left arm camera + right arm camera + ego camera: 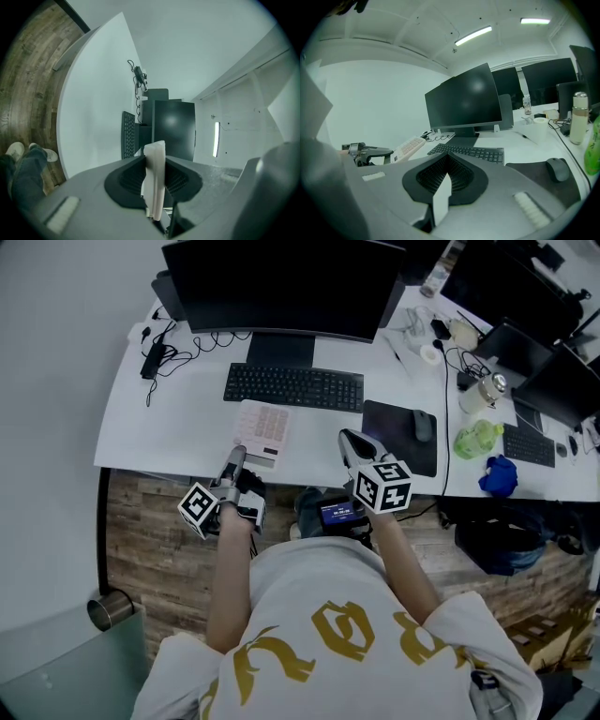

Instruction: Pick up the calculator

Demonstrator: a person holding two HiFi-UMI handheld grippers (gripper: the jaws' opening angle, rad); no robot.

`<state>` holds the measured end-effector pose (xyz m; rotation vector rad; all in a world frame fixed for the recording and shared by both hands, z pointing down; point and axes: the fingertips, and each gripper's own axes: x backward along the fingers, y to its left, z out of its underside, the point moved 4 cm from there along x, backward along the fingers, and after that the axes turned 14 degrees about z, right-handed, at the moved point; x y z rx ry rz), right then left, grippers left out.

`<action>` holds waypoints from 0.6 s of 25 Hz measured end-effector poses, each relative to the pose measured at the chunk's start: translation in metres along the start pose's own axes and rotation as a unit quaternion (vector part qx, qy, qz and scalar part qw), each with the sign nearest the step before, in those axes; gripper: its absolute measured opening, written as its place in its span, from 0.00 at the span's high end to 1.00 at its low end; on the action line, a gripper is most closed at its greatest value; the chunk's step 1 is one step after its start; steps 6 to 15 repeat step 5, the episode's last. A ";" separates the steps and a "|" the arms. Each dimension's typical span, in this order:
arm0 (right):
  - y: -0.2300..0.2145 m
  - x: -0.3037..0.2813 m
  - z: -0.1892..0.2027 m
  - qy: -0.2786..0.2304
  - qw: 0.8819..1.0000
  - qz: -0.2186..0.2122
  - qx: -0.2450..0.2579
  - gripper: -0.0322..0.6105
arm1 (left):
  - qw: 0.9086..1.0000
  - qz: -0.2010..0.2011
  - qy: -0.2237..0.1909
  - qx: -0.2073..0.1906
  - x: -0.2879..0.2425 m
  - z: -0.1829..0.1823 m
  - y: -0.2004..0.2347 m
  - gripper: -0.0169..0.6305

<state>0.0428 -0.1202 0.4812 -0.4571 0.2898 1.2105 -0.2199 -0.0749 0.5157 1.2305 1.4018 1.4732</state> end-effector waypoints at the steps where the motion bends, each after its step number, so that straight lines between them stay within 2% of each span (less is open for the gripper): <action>1: 0.000 0.000 0.000 0.000 1.000 0.000 0.000 0.91 | 1.000 -0.001 0.001 -0.002 0.000 -0.001 0.001 0.67; 15: 0.001 -0.002 -0.001 0.001 1.000 0.000 -0.003 0.91 | 1.000 -0.004 0.002 -0.010 0.001 -0.006 0.006 0.67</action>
